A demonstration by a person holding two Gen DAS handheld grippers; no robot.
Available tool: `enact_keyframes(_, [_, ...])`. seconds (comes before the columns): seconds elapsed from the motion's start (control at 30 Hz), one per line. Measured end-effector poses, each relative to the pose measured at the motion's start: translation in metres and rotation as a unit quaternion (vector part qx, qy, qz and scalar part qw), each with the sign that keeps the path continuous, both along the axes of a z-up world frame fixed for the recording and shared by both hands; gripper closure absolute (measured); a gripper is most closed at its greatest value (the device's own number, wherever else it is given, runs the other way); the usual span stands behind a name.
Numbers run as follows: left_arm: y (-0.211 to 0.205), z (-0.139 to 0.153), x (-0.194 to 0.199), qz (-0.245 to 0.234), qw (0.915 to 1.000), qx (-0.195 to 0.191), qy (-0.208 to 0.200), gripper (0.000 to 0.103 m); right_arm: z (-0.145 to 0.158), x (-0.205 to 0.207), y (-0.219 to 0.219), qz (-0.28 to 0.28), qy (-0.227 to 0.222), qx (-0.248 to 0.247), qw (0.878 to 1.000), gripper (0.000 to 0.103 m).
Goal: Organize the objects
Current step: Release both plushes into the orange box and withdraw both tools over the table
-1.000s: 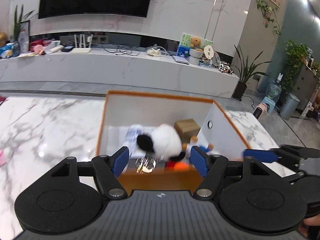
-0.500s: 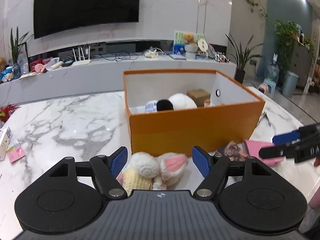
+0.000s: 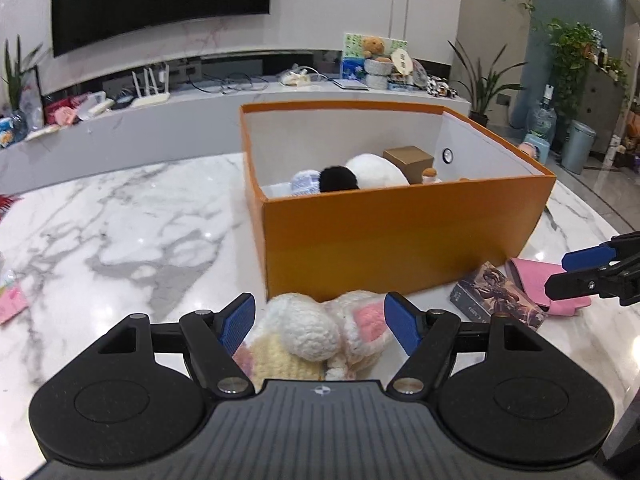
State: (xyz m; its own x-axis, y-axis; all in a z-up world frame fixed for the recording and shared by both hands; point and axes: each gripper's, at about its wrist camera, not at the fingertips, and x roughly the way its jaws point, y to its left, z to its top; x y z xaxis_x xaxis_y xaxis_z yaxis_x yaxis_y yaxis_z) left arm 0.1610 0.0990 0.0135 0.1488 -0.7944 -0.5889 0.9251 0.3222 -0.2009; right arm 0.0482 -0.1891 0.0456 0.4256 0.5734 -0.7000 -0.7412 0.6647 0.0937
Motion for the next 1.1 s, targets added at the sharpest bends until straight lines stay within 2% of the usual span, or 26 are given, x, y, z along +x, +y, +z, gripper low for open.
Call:
enact_keyframes(0.1, [-0.008,-0.007,0.0,-0.007,0.9998,0.012,0.011,0.019,0.0,0.006,-0.006,-0.013,-0.002,-0.003,1.0,0.016])
enact_keyframes(0.2, [-0.012,-0.01,-0.005,-0.008,0.9997,0.023,-0.008,0.018,0.0,0.014,-0.015,-0.033,-0.013,-0.015,0.999,0.016])
enact_keyframes(0.3, [-0.012,-0.01,-0.008,-0.013,0.9996,0.024,-0.011,0.016,-0.002,0.023,-0.022,-0.05,-0.033,-0.04,0.997,0.016])
enact_keyframes(0.43, [-0.012,-0.011,-0.008,-0.014,0.9994,0.028,-0.013,0.016,-0.01,0.034,-0.023,-0.035,-0.051,-0.073,0.995,0.016])
enact_keyframes(0.57, [-0.011,-0.009,-0.004,-0.015,0.9995,0.026,0.0,0.016,-0.021,0.053,-0.025,-0.017,-0.026,-0.06,0.998,0.016])
enact_keyframes(0.77, [-0.009,-0.007,-0.001,-0.015,0.9995,0.021,0.016,0.016,-0.031,0.074,-0.029,-0.038,0.035,-0.02,0.998,0.012])
enact_keyframes(0.9, [-0.006,-0.002,0.001,-0.01,0.9996,0.014,0.02,0.016,-0.033,0.069,-0.03,-0.023,0.058,-0.033,0.998,0.008])
enact_keyframes(1.1, [0.011,0.021,-0.011,0.002,0.9998,-0.019,-0.007,0.016,-0.035,0.049,-0.03,0.023,0.058,-0.07,0.996,0.008])
